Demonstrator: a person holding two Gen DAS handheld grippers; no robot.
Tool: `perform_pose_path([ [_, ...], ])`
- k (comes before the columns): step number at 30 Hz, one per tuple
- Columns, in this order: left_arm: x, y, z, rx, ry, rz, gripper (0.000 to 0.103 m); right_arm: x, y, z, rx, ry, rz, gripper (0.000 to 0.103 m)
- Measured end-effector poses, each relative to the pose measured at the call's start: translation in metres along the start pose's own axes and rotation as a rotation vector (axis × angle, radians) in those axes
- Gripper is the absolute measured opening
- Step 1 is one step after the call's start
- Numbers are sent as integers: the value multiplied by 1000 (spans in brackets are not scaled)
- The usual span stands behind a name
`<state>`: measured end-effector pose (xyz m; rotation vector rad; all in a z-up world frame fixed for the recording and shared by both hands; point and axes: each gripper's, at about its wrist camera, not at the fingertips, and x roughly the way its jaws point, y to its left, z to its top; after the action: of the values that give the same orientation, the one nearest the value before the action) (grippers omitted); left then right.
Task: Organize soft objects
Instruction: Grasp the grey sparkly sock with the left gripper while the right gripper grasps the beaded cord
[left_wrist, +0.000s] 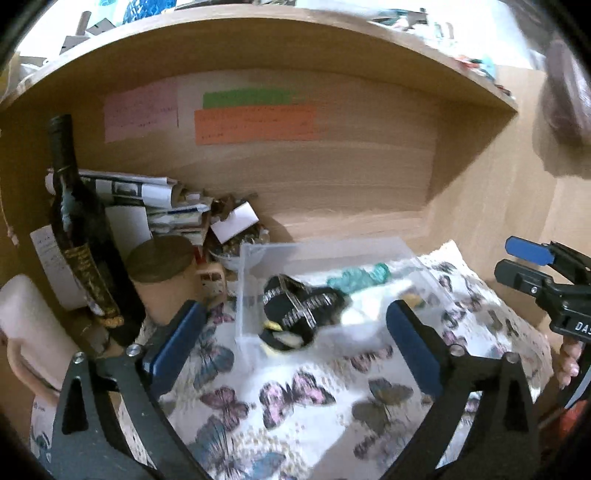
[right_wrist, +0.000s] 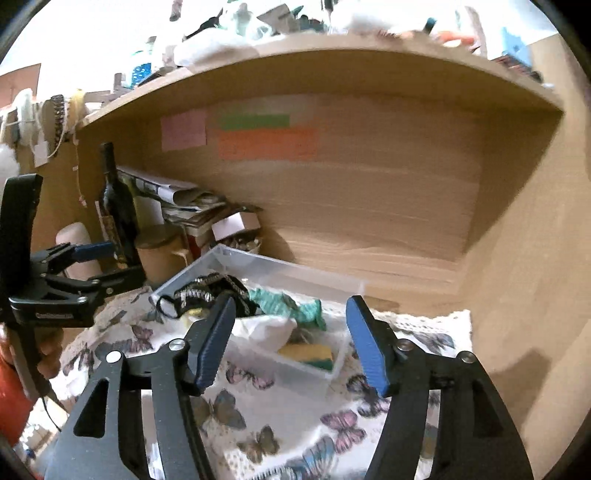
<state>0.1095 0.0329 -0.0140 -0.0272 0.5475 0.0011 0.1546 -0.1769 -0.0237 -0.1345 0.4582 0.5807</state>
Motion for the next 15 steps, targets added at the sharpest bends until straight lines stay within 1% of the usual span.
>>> perform_pose_path([
  [3,-2,-8,-17,14,40,-13,102,-12,1,-17,-11,13,-20,60],
  [7,3,-20,-44,13,125,-46,102,-19,3,-46,-20,64,-25,60],
  [9,9,-27,-58,6,172,-68,102,-18,6,-63,-21,99,-22,60],
  [15,26,-52,-90,29,265,-114,102,-9,12,-102,-17,199,11,59],
])
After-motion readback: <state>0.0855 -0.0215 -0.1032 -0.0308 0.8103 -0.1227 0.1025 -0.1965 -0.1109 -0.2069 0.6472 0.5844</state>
